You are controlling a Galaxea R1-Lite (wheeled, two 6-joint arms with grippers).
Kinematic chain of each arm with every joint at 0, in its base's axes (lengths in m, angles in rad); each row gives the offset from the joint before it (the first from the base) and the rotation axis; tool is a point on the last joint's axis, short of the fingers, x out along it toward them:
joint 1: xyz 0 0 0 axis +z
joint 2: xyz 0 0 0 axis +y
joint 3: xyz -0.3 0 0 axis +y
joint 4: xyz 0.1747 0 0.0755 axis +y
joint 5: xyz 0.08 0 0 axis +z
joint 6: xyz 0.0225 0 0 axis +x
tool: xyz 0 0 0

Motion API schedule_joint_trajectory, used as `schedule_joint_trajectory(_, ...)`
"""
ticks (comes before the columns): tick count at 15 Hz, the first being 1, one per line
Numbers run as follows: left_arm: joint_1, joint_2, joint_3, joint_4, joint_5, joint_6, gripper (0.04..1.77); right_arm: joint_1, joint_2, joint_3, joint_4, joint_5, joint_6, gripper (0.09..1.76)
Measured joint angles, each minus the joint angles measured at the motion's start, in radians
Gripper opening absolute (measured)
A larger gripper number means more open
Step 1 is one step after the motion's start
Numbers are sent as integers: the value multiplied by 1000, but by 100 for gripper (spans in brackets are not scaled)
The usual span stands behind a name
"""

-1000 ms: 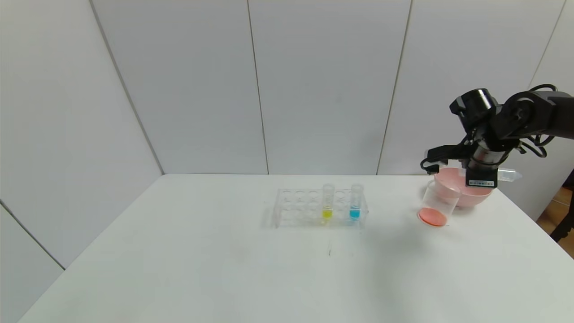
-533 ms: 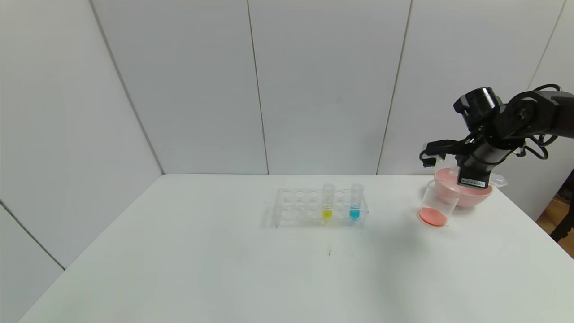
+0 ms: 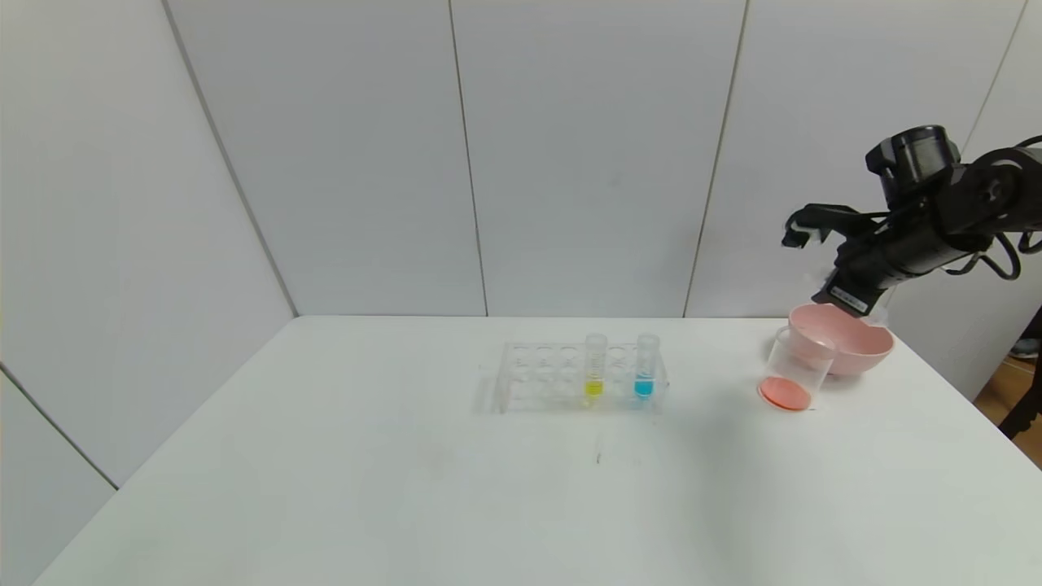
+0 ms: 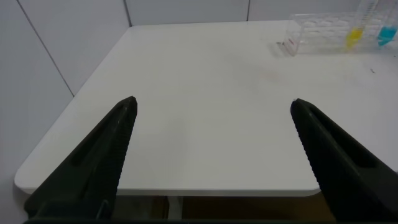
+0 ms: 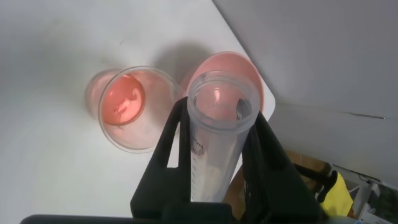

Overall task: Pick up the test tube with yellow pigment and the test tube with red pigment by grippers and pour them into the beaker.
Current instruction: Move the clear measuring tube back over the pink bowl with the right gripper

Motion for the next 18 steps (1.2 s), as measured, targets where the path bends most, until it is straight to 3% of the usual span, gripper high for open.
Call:
schedule_joint_trajectory(9, 0, 0, 0, 0, 0, 0, 176, -85, 8, 0, -351, 20, 387, 53)
schedule_joint_trajectory(13, 0, 0, 0, 0, 0, 0, 176, -115, 38, 1, -437, 24, 573, 53)
schedule_joint_trajectory(18, 0, 0, 0, 0, 0, 0, 176, -171, 89, 9, -480, 46, 655, 53)
